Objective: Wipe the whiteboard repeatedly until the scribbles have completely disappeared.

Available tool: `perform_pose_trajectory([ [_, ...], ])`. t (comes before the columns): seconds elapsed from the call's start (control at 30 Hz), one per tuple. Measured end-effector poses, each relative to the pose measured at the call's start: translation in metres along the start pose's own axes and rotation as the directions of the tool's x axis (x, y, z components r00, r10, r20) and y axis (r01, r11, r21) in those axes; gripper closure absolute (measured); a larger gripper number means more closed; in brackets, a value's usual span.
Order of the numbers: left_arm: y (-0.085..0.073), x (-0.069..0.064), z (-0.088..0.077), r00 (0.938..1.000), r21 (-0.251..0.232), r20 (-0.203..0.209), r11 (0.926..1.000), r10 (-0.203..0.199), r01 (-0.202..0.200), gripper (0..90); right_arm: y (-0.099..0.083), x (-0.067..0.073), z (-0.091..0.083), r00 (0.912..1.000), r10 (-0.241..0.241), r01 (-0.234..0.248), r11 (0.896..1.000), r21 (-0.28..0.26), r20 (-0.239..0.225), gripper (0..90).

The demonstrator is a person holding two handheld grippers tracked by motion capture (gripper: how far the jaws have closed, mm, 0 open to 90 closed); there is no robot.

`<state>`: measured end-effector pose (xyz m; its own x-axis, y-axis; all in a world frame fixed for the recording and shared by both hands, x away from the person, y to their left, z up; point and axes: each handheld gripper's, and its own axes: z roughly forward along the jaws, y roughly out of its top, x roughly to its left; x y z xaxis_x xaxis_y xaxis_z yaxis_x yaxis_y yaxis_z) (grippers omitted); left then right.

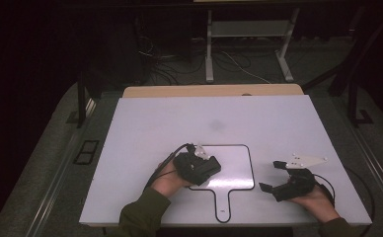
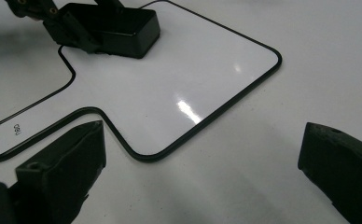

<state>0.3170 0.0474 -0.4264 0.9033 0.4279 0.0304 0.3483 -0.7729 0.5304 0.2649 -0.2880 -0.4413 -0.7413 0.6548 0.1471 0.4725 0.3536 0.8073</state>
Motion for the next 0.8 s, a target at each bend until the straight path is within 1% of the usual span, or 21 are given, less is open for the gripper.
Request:
perform_pose_trajectory([
  [0.07, -0.001, 0.000, 0.000, 1.0000, 0.000, -0.002, 1.0000, 0.002, -0.002, 39.4, 0.000, 0.000, 0.000, 1.0000, 0.000, 0.000, 1.000, -0.001, 0.001, 0.0],
  [0.1, -0.001, 0.001, 0.000, 1.0000, -0.011, -0.003, 0.9999, -0.007, 0.007, 39.4, 0.000, 0.000, 0.000, 1.0000, 0.000, 0.000, 1.000, -0.001, 0.001, 0.0],
  [0.17, -0.001, 0.005, 0.001, 0.9996, -0.010, -0.023, 0.9998, -0.018, 0.017, 39.4, 0.000, 0.000, 0.000, 1.0000, -0.001, 0.001, 1.000, -0.001, 0.001, 0.0],
  [0.27, 0.000, 0.014, 0.001, 0.9984, -0.009, -0.052, 0.9997, -0.024, 0.023, 39.4, 0.000, 0.001, 0.000, 1.0000, -0.005, 0.005, 1.000, 0.001, 0.000, 0.0],
  [0.3, 0.000, 0.016, 0.001, 0.9982, -0.004, -0.048, 0.9994, -0.035, 0.035, 39.4, 0.000, 0.001, 0.000, 1.0000, -0.005, 0.005, 1.000, 0.001, 0.001, 0.0],
  [0.33, -0.001, 0.016, 0.001, 0.9984, -0.007, -0.044, 0.9993, -0.036, 0.036, 39.4, 0.000, 0.001, 0.000, 1.0000, -0.002, 0.002, 1.000, 0.002, 0.001, 0.0],
  [0.37, 0.000, 0.015, 0.001, 0.9983, -0.004, -0.046, 0.9993, -0.036, 0.036, 39.4, 0.000, 0.001, 0.000, 1.0000, 0.000, 0.000, 1.000, 0.003, 0.001, 0.0],
  [0.4, 0.000, 0.014, 0.001, 0.9987, -0.004, -0.044, 0.9996, -0.027, 0.026, 39.4, 0.000, 0.000, 0.000, 1.0000, -0.002, 0.002, 1.000, 0.003, 0.002, 0.0],
  [0.47, 0.000, 0.007, 0.001, 0.9994, -0.008, -0.027, 0.9998, -0.021, 0.021, 39.4, 0.000, 0.000, 0.001, 1.0000, -0.003, 0.002, 1.000, 0.004, 0.002, 0.0],
  [0.53, 0.001, 0.000, 0.001, 1.0000, -0.001, -0.007, 1.0000, 0.003, -0.003, 39.4, 0.000, 0.000, 0.001, 1.0000, -0.001, 0.001, 1.000, 0.005, 0.002, 0.0],
  [0.57, 0.002, -0.003, 0.001, 0.9998, 0.007, -0.002, 0.9997, 0.022, -0.022, 39.4, 0.000, 0.000, 0.001, 1.0000, -0.001, 0.001, 1.000, 0.005, 0.001, 0.0],
  [0.6, 0.003, -0.006, 0.001, 0.9997, 0.006, -0.002, 0.9997, 0.025, -0.025, 39.4, 0.000, 0.001, 0.001, 1.0000, -0.002, 0.002, 1.000, 0.005, 0.001, 0.0],
  [0.63, 0.004, -0.007, 0.002, 0.9994, 0.006, -0.005, 0.9994, 0.034, -0.034, 39.4, 0.000, 0.001, 0.001, 1.0000, -0.003, 0.003, 1.000, 0.002, 0.002, 0.0],
  [0.7, 0.004, -0.003, 0.002, 0.9993, 0.008, -0.019, 0.9994, 0.033, -0.033, 39.4, 0.000, 0.000, 0.001, 1.0000, -0.003, 0.003, 1.000, 0.004, 0.002, 0.0],
  [0.8, 0.003, 0.007, 0.002, 0.9987, -0.004, -0.051, 1.0000, -0.005, 0.005, 39.4, 0.000, 0.001, 0.000, 1.0000, -0.001, 0.001, 1.000, 0.003, 0.001, 0.0],
])
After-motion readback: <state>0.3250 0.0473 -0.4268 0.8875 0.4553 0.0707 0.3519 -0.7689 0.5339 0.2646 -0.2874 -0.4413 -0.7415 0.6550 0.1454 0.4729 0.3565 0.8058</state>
